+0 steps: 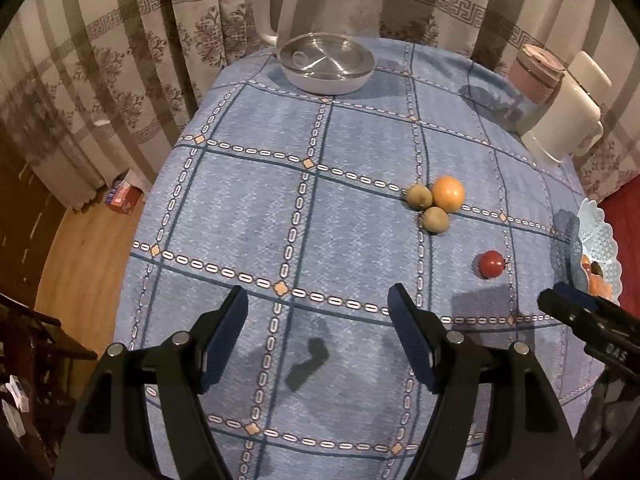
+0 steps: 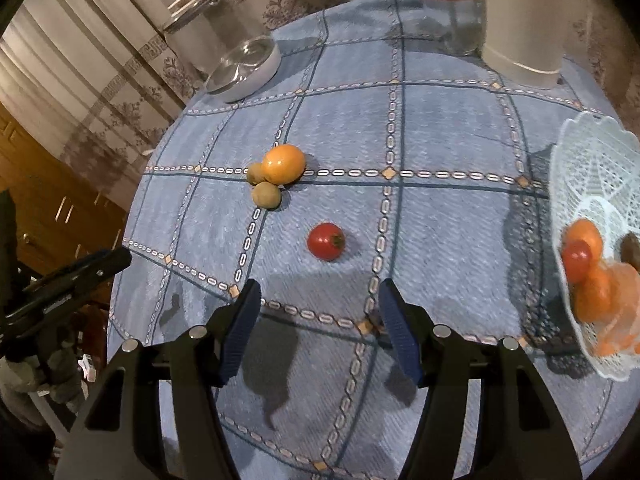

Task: Organize fruits
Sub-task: 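Grasp the small red tomato with the right tool, then grasp the last orange with the left tool while the right tool holds the tomato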

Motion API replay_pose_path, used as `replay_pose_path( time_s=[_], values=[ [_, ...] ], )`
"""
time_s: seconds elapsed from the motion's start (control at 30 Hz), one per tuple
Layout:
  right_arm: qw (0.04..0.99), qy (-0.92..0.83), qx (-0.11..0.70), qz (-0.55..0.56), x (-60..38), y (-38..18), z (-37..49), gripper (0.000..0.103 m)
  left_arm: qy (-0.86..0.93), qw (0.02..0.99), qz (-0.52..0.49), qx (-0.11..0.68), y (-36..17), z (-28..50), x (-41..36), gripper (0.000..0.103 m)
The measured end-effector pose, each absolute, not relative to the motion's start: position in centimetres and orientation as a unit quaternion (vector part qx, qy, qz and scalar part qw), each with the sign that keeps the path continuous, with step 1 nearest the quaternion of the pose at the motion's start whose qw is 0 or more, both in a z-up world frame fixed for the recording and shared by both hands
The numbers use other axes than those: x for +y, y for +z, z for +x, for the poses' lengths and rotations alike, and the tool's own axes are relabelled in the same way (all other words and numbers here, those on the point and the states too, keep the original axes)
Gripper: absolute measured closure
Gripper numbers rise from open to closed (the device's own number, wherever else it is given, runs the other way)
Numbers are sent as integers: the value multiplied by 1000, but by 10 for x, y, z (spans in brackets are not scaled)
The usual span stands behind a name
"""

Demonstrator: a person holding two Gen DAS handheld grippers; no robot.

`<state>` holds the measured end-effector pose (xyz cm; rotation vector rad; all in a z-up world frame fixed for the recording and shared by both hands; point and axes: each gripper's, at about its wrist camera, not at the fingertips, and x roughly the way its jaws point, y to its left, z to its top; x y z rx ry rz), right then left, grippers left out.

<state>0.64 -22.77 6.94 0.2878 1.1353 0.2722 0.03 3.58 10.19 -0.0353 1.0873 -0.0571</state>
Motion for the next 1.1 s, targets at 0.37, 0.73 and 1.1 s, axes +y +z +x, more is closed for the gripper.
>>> replay_pose_path(
  time_s=[0.37,0.73,1.1],
  values=[
    [820,111,548,126,-209,50,40,50,-26,848,-28,529,87,12,61,31],
    [813,92,568,87,-191,24,61,59,-29,846,-33,532,79,26,72,31],
    [806,74,581,87,-193,19,63,72,-50,842,-24,537,70,48,63,31]
  ],
)
